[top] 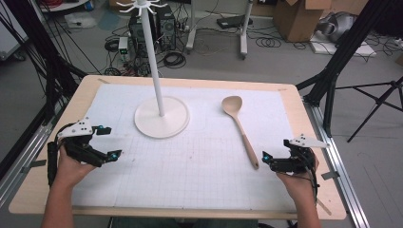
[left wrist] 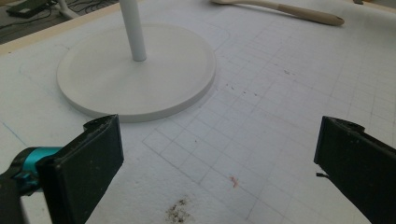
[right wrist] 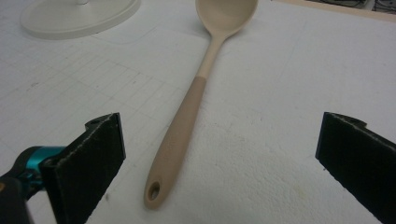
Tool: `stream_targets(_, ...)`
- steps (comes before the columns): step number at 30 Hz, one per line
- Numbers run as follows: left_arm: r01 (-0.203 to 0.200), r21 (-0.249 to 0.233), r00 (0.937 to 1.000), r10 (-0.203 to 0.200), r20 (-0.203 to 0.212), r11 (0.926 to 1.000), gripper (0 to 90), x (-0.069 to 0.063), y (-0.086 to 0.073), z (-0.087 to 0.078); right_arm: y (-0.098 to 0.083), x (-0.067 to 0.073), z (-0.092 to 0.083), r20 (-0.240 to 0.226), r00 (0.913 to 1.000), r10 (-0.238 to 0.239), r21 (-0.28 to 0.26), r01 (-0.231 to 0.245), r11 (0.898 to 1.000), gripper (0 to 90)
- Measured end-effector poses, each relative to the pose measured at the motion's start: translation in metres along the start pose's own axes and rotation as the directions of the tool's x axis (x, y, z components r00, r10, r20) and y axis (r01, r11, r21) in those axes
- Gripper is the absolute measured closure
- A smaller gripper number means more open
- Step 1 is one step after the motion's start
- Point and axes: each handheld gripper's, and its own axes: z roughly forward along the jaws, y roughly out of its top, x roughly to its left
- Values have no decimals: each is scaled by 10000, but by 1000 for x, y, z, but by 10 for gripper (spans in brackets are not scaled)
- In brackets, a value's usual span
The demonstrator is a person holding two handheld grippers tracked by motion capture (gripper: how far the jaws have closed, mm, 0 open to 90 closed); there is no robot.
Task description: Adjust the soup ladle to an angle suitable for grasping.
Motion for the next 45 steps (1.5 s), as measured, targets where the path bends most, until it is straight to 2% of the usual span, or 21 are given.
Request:
stream_targets(5,88,7,10000,-88,-20,10000,17,1,-2,0,-1,3,3,-44,9999,-95,108,95,9999,2)
stream_targets(12,9,97,10000,-9,20,10000,17,0,-2,2,-1,5,2,37,9999,-141,136,141,9998,2)
stream_targets(16,11,180,10000,-11,-13,9998,17,0,-2,3,0,8,6,-76,9997,-226,274,228,9994,3)
stream_targets(23,-30,309,10000,31,-32,9995,17,0,-2,3,7,13,12,-12,9992,-393,415,393,9984,4)
stream_targets(25,-157,368,9999,158,-45,9992,17,0,-1,3,15,14,19,-26,9992,-405,539,405,9977,3)
stream_targets(32,-183,314,9998,185,-60,9993,17,0,0,2,38,10,38,-145,9990,-429,831,440,9956,4)
stream_targets(37,-212,292,9997,214,-65,9993,17,-1,1,2,47,7,52,-210,9989,-410,1014,430,9939,4)
stream_targets(45,-202,308,9998,203,-36,9993,17,-1,1,3,63,3,83,-215,9991,-378,1764,410,9835,5)
